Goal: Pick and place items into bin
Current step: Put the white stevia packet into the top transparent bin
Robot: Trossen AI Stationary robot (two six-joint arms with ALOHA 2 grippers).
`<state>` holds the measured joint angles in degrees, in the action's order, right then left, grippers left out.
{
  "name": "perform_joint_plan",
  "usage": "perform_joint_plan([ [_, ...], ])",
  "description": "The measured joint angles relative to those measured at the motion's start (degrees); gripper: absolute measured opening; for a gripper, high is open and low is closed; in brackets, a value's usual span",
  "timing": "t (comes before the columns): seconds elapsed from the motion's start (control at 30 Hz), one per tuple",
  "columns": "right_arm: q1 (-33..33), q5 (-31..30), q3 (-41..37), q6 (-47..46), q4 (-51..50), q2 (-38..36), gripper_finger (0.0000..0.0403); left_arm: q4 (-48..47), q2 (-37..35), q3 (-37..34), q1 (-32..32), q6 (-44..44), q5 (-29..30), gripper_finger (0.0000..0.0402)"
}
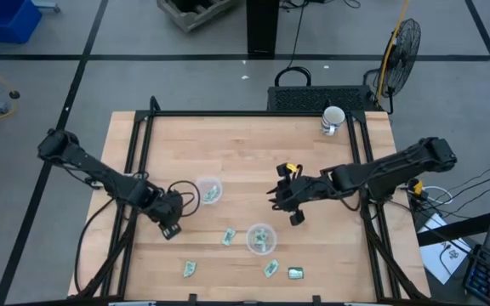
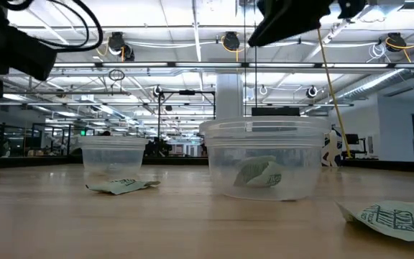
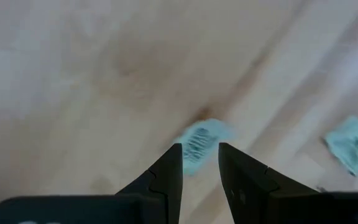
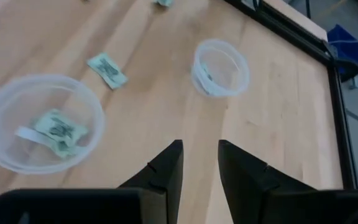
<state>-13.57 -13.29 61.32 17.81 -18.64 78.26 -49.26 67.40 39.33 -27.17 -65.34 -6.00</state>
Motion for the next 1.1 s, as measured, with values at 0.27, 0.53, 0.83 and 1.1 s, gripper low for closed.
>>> perform_joint_plan([
  [0.27,2.1,5.3,-5.4,-2.1,7.8,0.0,0.0093,4.3,0.0,-2.3,-4.1,-1.0,0.5,0.0108],
  [0.53,2.3,7.4,-6.2,-0.2,11.0,-0.1,0.0093,4.3,0.0,-4.5,-7.1,-4.3,0.0,0.0108],
  [0.83,2.3,7.4,-6.2,1.1,11.1,-0.1,0.0093,4.8,0.0,-9.1,-8.3,-5.8,1.5,0.0108],
  [1.1,2.3,7.4,-6.2,2.9,11.1,-0.1,0.0093,12.2,0.0,-12.1,-8.3,-5.6,1.8,0.0108],
])
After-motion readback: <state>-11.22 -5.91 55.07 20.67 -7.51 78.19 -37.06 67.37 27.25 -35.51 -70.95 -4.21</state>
